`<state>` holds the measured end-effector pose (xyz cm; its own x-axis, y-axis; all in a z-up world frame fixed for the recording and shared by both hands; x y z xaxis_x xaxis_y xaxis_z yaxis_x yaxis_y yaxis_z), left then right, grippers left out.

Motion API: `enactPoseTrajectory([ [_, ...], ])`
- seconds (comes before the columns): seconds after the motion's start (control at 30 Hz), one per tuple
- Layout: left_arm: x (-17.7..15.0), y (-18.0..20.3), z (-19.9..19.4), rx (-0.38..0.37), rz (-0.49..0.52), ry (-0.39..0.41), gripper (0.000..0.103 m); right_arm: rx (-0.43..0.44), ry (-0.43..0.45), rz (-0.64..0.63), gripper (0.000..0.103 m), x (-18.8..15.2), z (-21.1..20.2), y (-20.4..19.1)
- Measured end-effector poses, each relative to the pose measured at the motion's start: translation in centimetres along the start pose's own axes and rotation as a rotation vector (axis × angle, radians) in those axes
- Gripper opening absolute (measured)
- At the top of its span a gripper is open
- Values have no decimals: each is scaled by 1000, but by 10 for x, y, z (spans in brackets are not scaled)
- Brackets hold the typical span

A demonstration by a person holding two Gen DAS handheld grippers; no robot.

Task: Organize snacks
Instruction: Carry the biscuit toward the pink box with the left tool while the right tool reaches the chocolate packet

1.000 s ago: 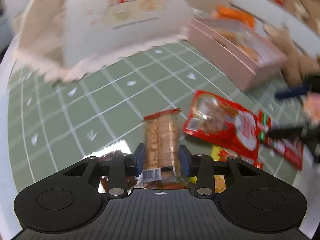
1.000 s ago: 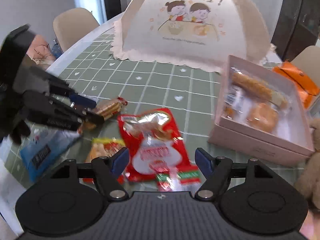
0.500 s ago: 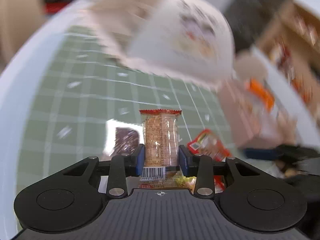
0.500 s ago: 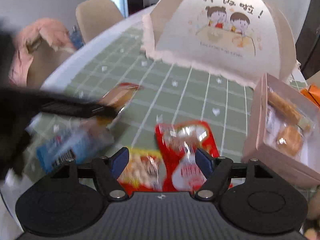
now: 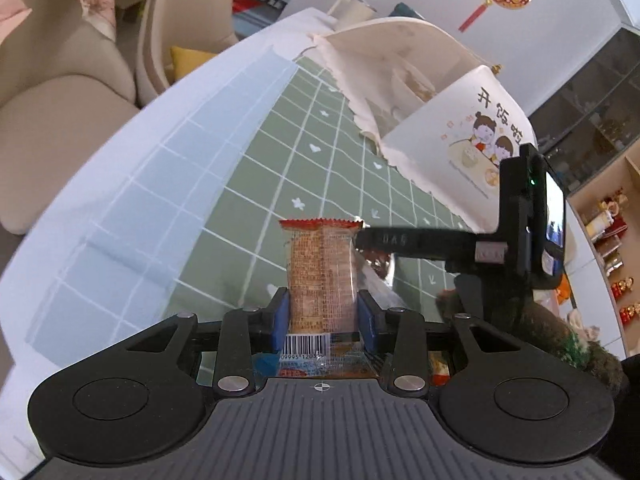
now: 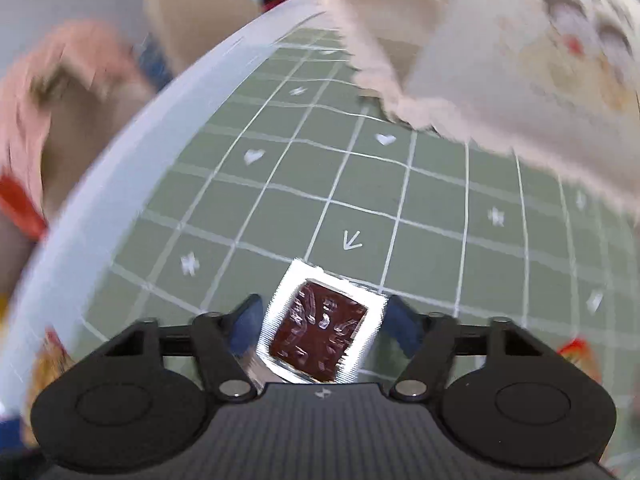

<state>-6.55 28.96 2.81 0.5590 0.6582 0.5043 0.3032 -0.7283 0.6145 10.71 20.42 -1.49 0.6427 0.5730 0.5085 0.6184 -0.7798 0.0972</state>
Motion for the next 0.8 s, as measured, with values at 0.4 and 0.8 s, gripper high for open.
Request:
enactPoseTrajectory([
  [0.4, -43, 72, 32, -82, 78, -30, 40, 138, -50, 22, 38, -97, -64, 115],
  [0.8, -50, 172, 70, -198, 412, -228, 40, 105, 199, 255, 10, -125, -199, 193],
])
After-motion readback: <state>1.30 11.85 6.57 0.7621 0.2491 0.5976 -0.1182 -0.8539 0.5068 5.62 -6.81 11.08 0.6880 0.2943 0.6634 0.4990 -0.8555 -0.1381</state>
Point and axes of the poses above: each gripper's, at about its wrist camera, not at the fingertips, and z roughly the way its jaws point, y to its right, x to its top, the point moved 6 cm from there along z, roughly the way its jaws point, and after that the axes turned 8 degrees about -x, right-handed, at the moved point
